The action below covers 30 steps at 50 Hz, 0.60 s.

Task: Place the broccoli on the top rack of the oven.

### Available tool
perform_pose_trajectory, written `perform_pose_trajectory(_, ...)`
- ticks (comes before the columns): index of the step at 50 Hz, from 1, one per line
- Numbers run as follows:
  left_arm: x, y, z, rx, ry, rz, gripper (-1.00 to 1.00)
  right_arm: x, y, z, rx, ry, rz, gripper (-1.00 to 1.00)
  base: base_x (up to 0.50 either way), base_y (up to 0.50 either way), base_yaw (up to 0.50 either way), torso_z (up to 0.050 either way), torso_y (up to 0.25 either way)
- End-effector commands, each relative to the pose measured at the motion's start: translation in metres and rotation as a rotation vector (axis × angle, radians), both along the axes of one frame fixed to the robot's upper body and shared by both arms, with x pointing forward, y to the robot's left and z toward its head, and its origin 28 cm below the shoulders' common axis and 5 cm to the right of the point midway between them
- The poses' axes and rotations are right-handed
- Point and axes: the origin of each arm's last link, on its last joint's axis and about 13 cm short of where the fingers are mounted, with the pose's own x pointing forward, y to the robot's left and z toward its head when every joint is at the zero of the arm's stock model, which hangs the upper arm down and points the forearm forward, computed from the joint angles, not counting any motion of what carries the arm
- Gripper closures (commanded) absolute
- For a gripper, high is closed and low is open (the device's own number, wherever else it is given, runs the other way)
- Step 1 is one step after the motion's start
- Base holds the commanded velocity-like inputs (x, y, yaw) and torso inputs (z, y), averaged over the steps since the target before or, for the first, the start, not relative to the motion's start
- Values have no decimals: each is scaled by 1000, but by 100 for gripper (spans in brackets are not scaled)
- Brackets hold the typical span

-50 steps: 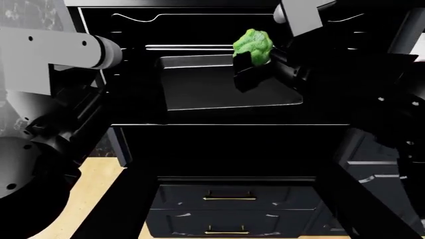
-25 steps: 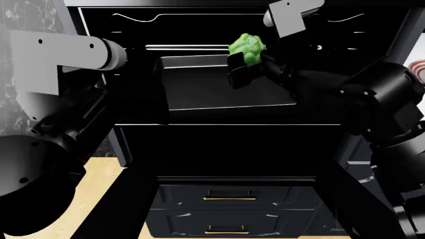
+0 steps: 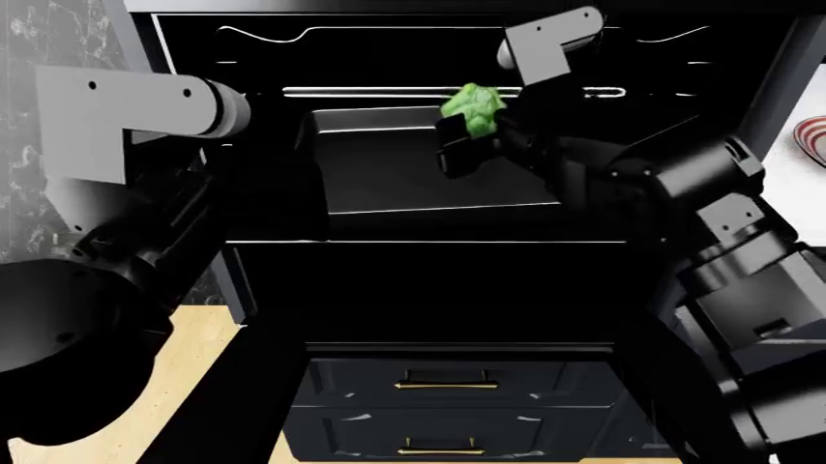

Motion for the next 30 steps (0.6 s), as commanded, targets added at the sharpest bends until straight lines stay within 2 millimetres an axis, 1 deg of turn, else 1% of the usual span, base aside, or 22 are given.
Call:
perform_pose_trajectory(1, 2, 0, -2, -1, 3, 0, -100, 4, -1, -2, -28, -1, 1, 100, 0, 0, 0, 0, 0)
perform_pose_trajectory(8, 4, 0, -4, 2, 6, -3, -100, 7, -1, -2, -19, -8, 0, 100, 0, 0, 0, 0, 0)
perform_pose_trajectory(9, 4, 0, -4, 1, 7, 0, -100, 6, -2, -1, -18, -9, 0, -100, 0, 0, 0, 0, 0)
perform_pose_trajectory(15, 5, 0, -5, -1, 9, -1, -100, 5, -3, 0, -19, -17, -12, -100, 0, 0, 0, 0, 0)
perform_pose_trajectory(20, 4, 1, -4, -1, 5, 0, -100, 1, -5, 7, -17, -36, -11, -100, 0, 0, 0, 0, 0)
perform_pose_trajectory(24, 3, 0, -3, -4, 4, -2, -100, -6, -6, 12, -17, -52, -15, -100, 0, 0, 0, 0, 0)
perform_pose_trajectory(27, 1, 0, -4, -4, 5, -4, -100, -12, -6, 12, -25, -58, -18, -100, 0, 0, 0, 0, 0)
perform_pose_trajectory(30, 2, 1, -4, -2, 7, 1, -100, -25, -8, 12, -25, -57, -18, -100, 0, 0, 0, 0, 0)
